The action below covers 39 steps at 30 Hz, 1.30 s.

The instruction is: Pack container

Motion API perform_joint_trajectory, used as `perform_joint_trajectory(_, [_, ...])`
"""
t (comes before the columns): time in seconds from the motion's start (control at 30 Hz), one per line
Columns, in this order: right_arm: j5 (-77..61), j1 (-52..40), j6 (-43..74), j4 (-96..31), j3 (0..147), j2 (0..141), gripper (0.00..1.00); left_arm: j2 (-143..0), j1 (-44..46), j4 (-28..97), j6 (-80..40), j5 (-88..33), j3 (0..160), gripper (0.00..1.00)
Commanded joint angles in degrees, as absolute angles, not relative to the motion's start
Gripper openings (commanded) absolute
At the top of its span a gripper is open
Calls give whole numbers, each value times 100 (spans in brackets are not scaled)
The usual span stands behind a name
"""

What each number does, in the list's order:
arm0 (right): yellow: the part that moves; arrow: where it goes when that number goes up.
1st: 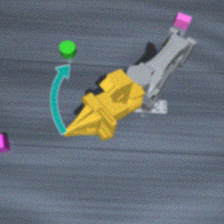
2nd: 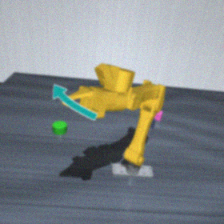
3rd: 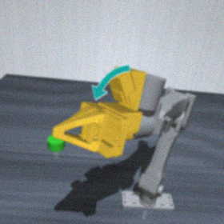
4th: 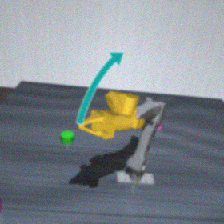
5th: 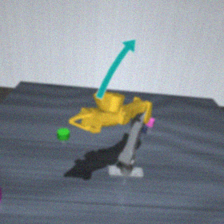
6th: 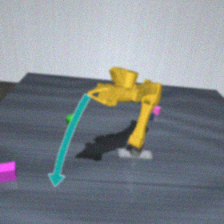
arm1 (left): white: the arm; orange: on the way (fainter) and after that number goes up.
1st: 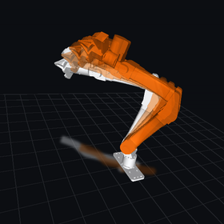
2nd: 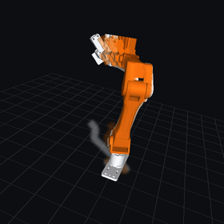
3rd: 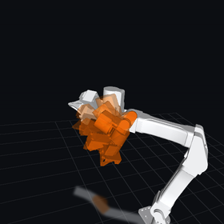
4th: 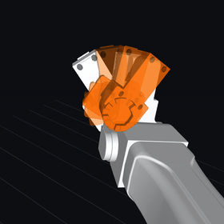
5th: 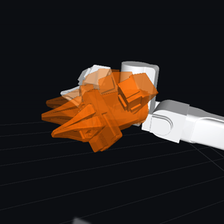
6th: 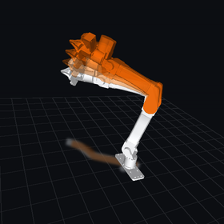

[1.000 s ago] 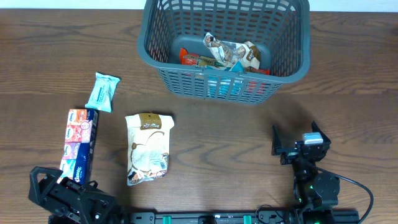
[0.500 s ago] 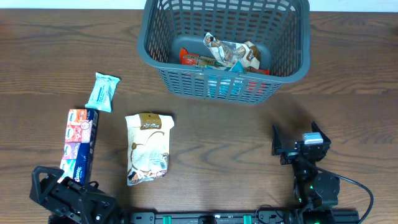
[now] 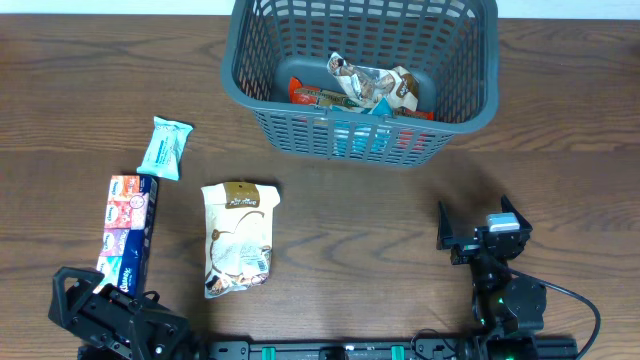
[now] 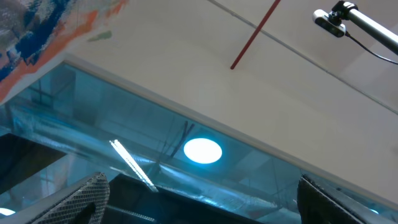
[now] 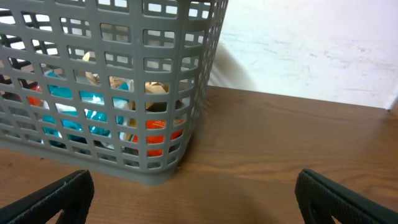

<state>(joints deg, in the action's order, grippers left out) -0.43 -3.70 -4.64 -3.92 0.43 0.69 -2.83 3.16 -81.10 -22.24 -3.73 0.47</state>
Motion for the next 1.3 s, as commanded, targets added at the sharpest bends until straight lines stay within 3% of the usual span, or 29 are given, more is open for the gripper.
perform_joint_trajectory(0.0, [-45, -340, -521, -414, 32, 38, 99, -209, 303, -8138, -2119, -475, 126, 95])
perform_joint_trajectory(1.27, [-45, -340, -521, -412, 32, 38, 99, -209, 303, -8141, -1927, -1041, 123, 95])
